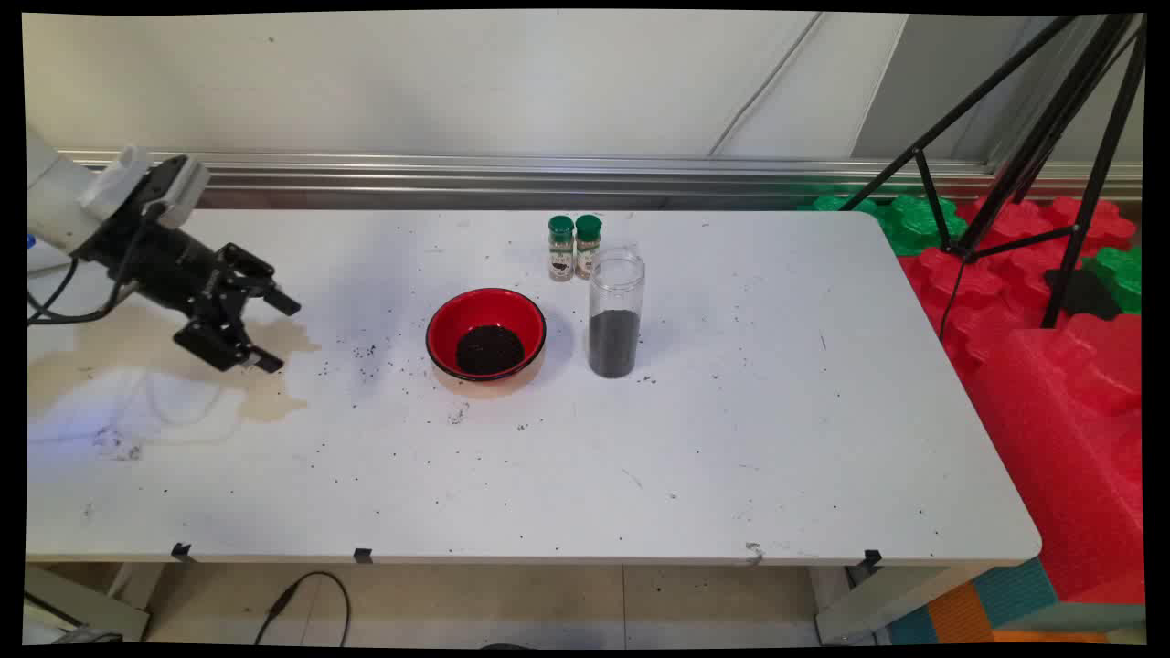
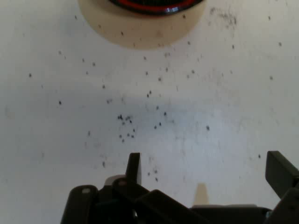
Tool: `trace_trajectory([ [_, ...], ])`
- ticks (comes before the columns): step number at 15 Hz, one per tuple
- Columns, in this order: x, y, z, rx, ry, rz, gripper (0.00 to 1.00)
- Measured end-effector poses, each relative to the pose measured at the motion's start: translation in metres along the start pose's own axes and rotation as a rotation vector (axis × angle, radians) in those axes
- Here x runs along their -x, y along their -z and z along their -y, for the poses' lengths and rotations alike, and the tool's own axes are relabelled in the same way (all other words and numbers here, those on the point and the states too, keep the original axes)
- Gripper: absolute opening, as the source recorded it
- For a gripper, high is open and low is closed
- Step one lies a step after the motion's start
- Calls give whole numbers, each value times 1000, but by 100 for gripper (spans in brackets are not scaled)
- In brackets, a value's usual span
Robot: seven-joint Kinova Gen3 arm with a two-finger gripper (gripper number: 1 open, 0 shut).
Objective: Pick up the black seasoning powder from the table
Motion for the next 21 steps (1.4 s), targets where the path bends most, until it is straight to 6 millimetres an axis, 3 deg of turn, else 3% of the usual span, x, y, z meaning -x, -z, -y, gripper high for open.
trace_trajectory([
  [11,-74,-37,9,-13,35,-117,100],
  [21,-129,-81,15,-9,12,-238,100],
])
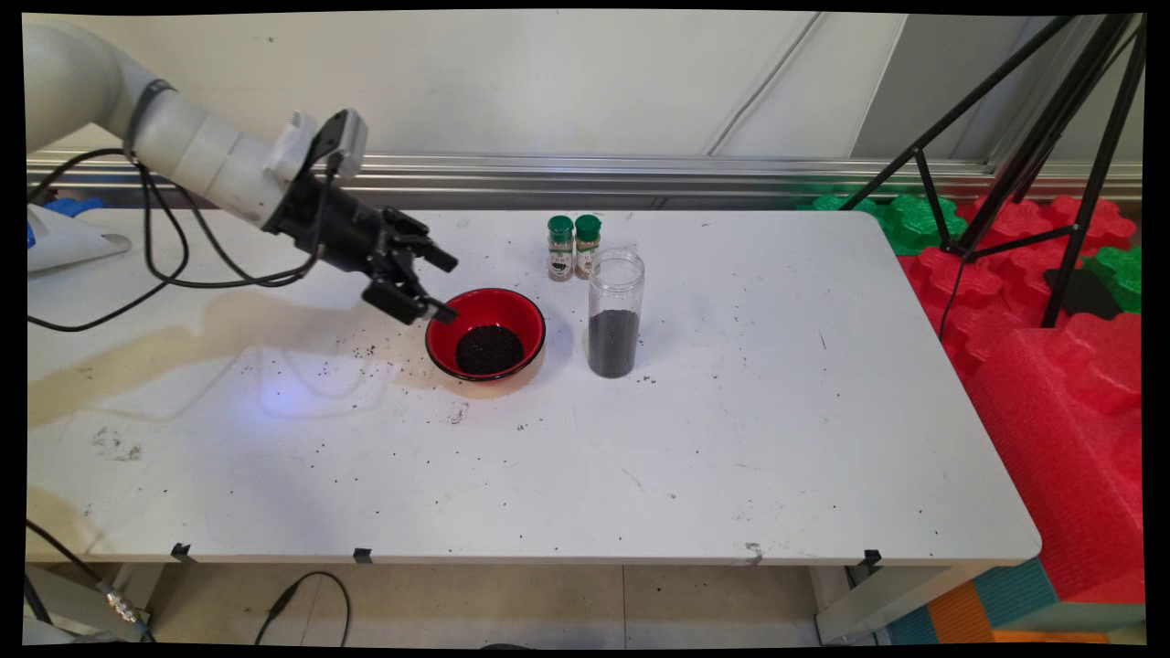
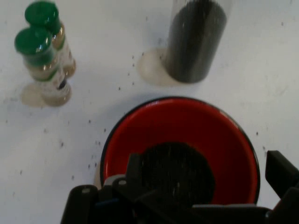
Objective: Pick up the black seasoning powder from the table
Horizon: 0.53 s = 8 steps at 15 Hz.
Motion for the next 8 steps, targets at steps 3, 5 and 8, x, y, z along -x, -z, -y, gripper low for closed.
trace_trajectory([
  [3,-10,-17,-1,0,-8,-35,100],
  [5,-15,-28,-1,0,-13,-57,100],
  [8,-20,-45,-3,-1,-18,-89,100],
])
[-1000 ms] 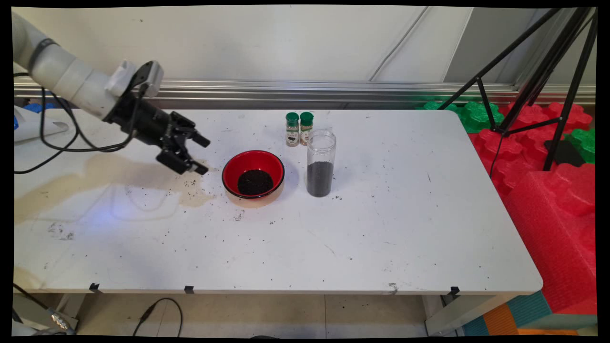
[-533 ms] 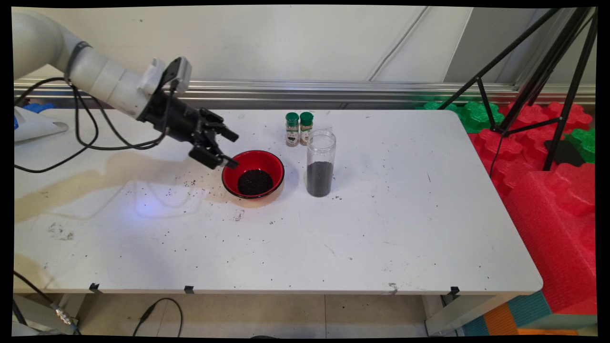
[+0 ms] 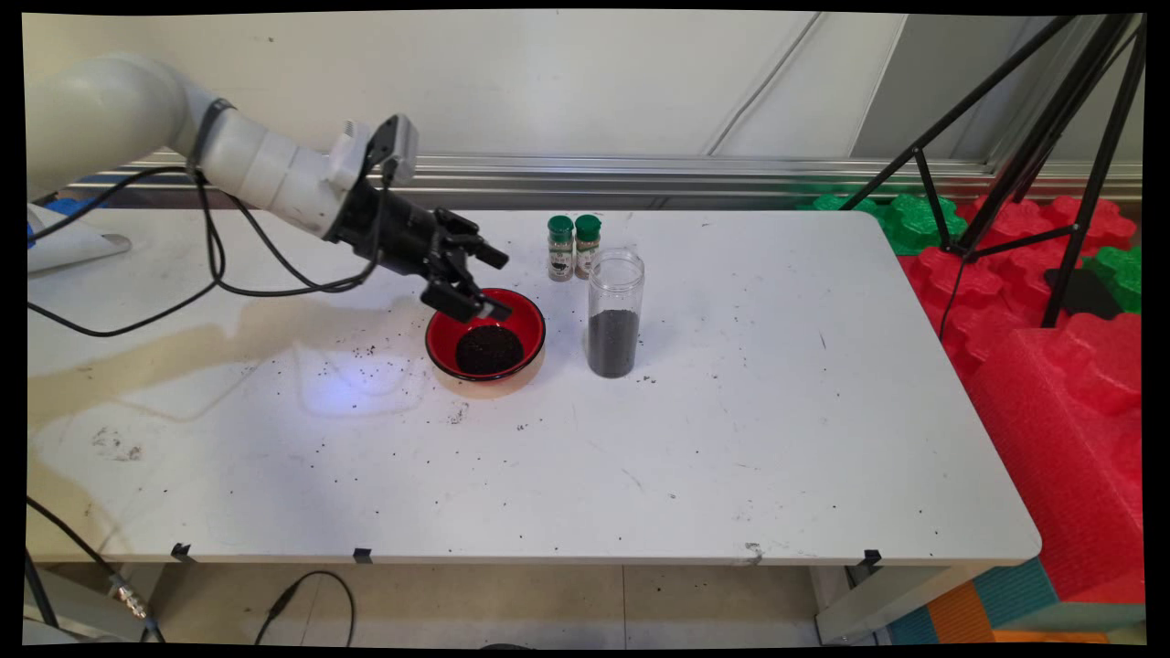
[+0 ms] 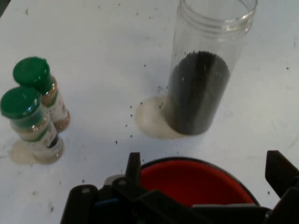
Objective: Pick up the black seasoning powder from the table
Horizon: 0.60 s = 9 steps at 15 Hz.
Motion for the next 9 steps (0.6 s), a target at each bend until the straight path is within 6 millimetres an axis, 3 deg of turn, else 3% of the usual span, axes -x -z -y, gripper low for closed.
trace_trajectory([
  [9,-2,-42,-5,4,-14,-68,100],
])
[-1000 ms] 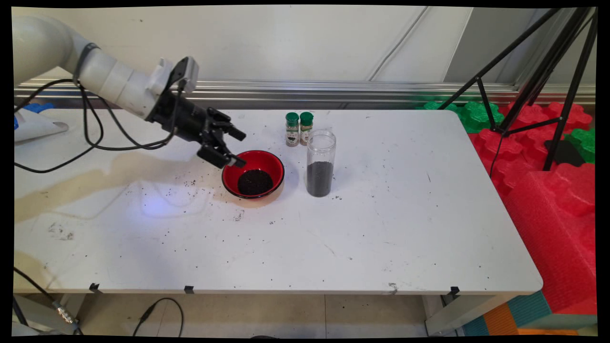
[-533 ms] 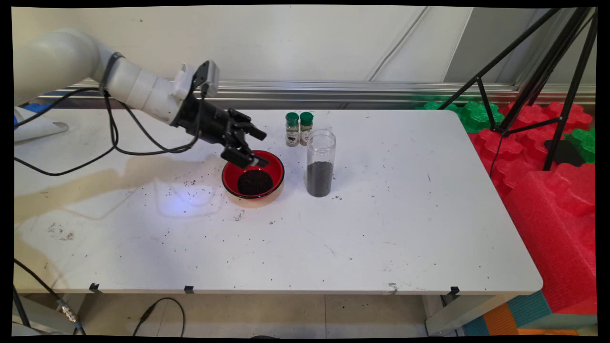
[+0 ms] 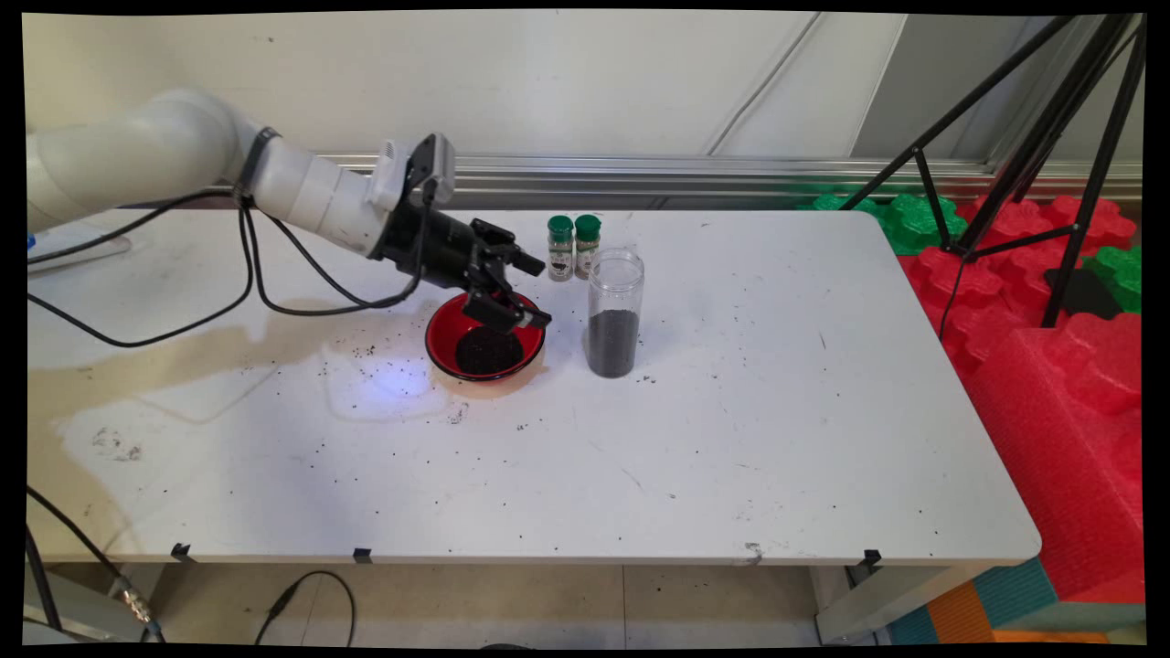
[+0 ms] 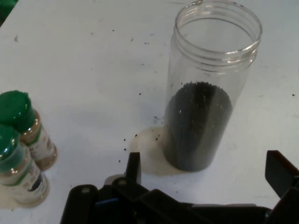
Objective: Pick up the black seasoning powder from the table
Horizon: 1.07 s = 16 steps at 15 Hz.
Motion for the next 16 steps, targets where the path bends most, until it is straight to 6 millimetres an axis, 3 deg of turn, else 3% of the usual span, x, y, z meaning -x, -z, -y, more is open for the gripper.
trace_trajectory([
  [16,26,-65,-1,12,-38,-124,100],
])
